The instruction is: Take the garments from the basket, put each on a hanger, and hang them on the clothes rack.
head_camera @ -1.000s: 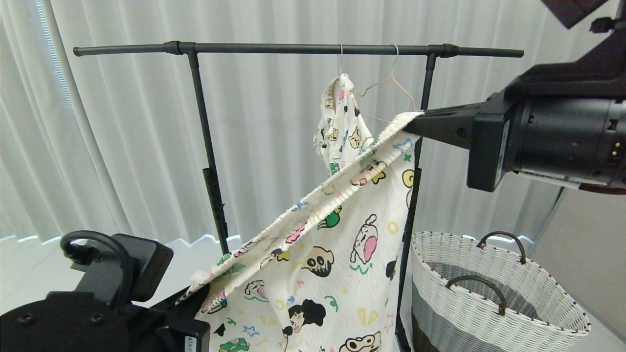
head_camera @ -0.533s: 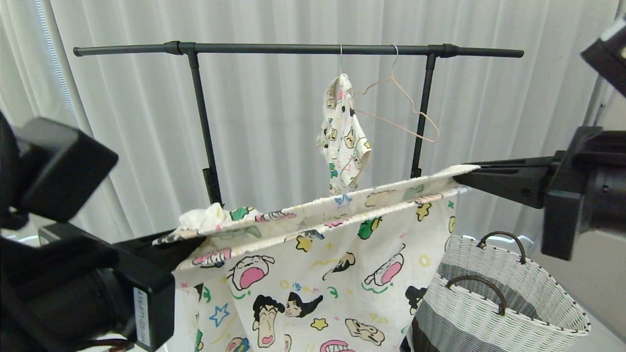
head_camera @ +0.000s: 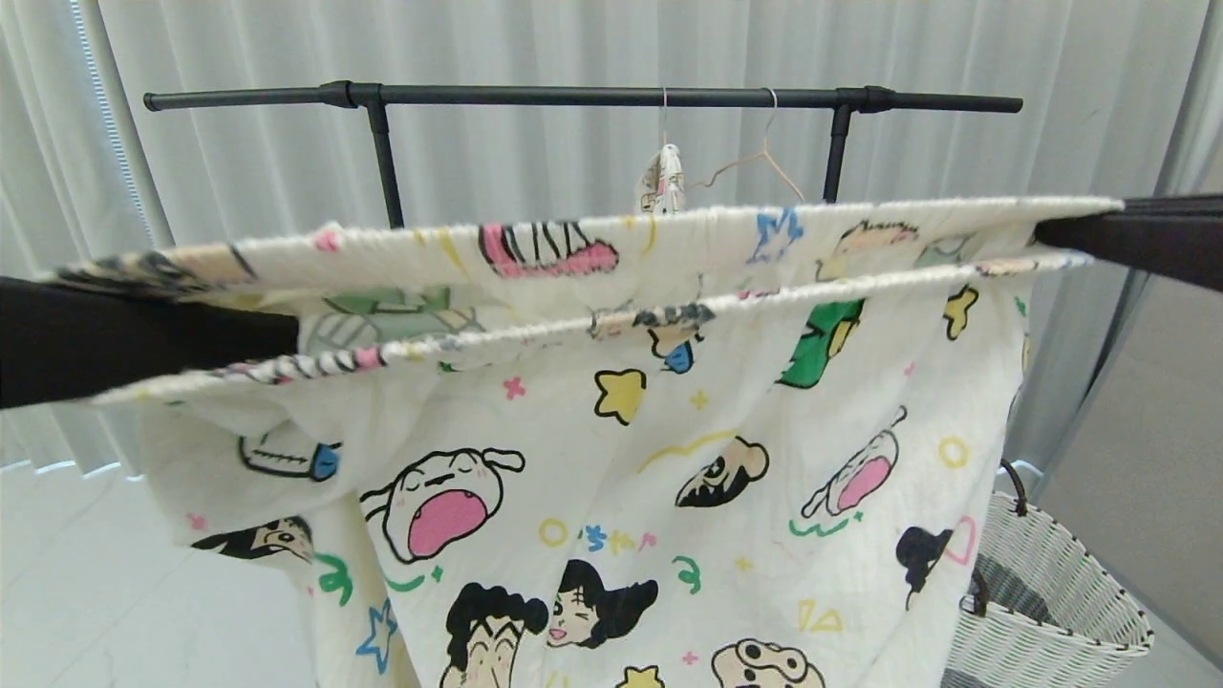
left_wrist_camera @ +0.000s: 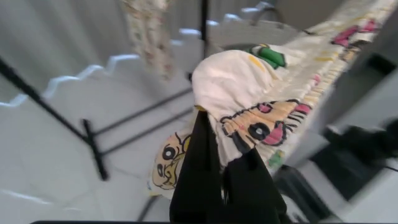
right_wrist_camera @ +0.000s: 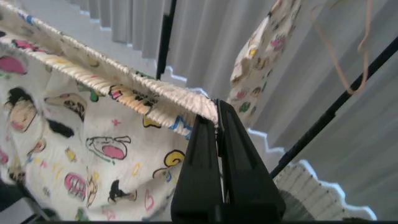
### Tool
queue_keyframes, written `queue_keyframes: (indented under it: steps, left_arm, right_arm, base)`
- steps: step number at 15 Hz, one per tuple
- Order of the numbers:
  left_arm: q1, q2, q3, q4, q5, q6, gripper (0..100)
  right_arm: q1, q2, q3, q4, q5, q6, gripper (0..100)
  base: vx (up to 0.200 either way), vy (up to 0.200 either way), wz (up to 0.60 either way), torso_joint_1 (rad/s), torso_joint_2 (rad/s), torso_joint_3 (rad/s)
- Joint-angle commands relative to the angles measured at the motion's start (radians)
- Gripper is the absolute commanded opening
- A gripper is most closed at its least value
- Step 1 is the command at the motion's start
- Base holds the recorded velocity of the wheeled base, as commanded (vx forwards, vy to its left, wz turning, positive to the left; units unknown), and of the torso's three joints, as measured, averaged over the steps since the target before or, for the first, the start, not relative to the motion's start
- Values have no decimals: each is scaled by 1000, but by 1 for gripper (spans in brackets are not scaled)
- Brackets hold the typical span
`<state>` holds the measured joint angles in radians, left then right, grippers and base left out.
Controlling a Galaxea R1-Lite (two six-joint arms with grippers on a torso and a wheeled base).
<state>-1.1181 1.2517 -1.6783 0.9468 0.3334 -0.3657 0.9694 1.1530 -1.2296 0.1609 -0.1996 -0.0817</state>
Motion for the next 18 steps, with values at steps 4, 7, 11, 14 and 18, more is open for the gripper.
queue_keyframes:
  steps: [4,7,11,14,18]
  left_arm:
    - [-183,60,-255,346,-266,-295,0]
    - [-183,77,-251,346,-215,-282,0]
    - [-112,84,-215,322,-145,-104,0]
    - [66,126,-205,156,-146,-30,0]
    - [141,178,-196,-19,-149,-22,0]
  right_arm:
    - [0,56,-96,0,46,-6,0]
    - [0,54,-93,9,52,-6,0]
    - [-90,39,-103,83,52,-12,0]
    - [-95,7,-202,267,141,-12,0]
    - [-83,-19,-401,628,374,-12,0]
  base:
    - [0,0,0,0,0,0]
    - [0,0,0,0,0,0]
    - [0,0,0,0,0,0]
    - [0,0,0,0,0,0]
    - [0,0,0,0,0,0]
